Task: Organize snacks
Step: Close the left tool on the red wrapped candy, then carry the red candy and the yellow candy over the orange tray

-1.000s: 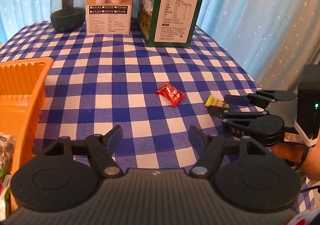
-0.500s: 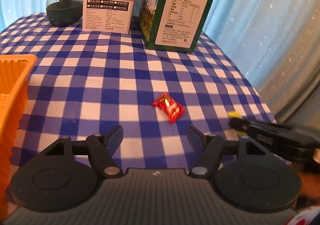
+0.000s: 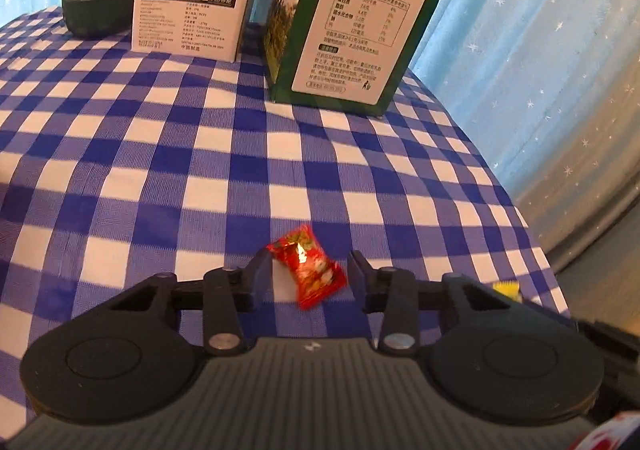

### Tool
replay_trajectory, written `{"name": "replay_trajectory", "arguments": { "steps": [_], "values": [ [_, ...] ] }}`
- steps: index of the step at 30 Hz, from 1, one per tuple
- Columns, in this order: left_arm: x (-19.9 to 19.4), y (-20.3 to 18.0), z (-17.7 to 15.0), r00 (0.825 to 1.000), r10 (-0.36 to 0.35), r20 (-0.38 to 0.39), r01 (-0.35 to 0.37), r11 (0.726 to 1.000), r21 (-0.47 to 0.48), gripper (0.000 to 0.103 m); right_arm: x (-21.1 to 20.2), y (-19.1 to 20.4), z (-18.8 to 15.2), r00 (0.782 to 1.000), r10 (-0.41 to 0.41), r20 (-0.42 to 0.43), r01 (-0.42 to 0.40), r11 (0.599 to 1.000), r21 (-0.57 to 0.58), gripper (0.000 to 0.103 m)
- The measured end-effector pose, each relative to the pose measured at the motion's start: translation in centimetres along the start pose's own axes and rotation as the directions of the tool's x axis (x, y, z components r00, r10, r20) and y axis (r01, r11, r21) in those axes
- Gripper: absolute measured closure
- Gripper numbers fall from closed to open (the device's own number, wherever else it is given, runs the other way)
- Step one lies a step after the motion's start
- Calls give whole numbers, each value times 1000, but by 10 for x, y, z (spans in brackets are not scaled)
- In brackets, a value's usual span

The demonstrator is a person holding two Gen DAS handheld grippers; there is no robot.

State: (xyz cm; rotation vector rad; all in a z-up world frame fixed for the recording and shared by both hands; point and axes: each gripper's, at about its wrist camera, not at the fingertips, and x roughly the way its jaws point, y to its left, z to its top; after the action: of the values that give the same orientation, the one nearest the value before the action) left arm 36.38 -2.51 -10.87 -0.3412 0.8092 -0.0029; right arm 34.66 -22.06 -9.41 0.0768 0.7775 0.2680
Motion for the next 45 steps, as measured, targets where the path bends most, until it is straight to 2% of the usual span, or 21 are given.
{"name": "replay_trajectory", "arguments": {
  "steps": [4,6,12,17,27,34,45],
  "values": [
    [7,-6,5,1000,17,5,-17,1000,19,68,1,-3,-2,1000,-10,-1,10,1000,7,82],
    [8,-8,5,999,45,8,-45,997,55,82,2,-3,-3,1000,-13,-5,13,1000,3,82],
    [-4,-11,-8,998,68,5,-68,986,149,83,1,1,-5,1000,-12,-14,12,1000,-14,82],
    [-30,-9,-30,998,52,-21,-49,989,136,84,-12,3,-9,1000,-7,-23,7,1000,-8,82],
    [-122,0,-70,999,46,-8,-45,994,101,84,-84,26,-24,1000,4,-14,-4,1000,31,82],
    [-193,9,-98,999,51,2,-51,990,134,84,-138,54,-49,999,44,-31,-42,998,38,82],
    [-281,34,-136,995,85,44,-89,991,97,84,-213,97,-88,996,82,-26,-82,996,-21,82]
  ]
}}
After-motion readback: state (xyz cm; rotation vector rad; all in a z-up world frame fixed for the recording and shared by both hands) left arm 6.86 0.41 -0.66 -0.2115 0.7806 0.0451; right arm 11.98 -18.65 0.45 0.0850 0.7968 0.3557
